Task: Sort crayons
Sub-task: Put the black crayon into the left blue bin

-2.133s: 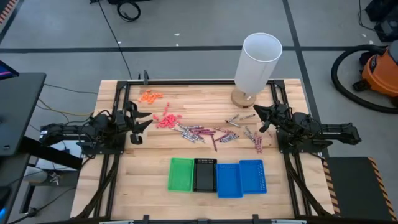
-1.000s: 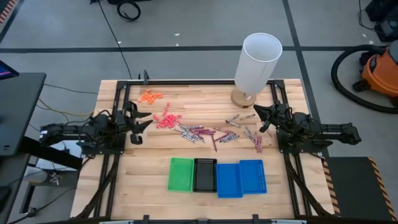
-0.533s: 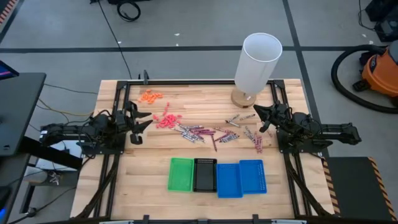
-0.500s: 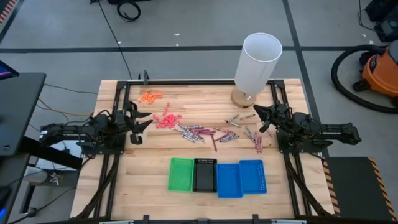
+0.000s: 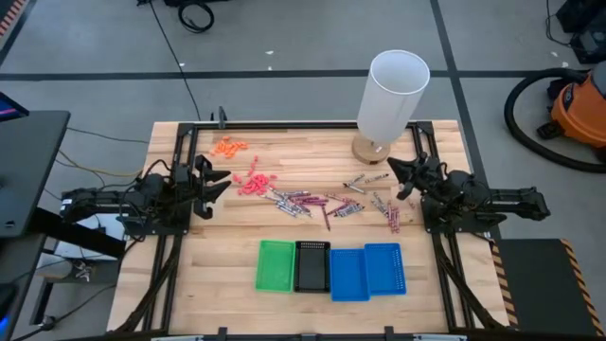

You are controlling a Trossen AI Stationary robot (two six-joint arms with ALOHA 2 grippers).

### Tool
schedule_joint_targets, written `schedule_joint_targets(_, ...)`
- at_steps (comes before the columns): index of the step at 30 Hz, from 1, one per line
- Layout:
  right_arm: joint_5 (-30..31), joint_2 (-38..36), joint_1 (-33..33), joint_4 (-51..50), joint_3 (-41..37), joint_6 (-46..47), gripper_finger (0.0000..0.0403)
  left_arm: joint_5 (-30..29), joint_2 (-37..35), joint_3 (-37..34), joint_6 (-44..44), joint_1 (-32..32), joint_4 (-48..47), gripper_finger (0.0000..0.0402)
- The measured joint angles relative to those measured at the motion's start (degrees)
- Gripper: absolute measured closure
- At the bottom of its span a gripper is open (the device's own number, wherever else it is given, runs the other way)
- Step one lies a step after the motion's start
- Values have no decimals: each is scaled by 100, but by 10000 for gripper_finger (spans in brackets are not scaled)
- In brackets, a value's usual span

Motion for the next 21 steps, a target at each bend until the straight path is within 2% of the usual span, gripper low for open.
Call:
schedule_joint_targets(7,-61,1,-2,750,1,165,386,0,0,-2,-31,-2,-2,246)
schedule_joint_targets(11,-201,1,0,879,2,99,386,-1,0,-1,-457,-2,-43,246)
schedule_joint_targets(15,-203,7,-2,863,2,-94,386,4,5,-2,-210,66,-97,246)
schedule_joint_targets(21,-156,335,-2,907,4,-129,386,-50,310,162,186,603,-332,246)
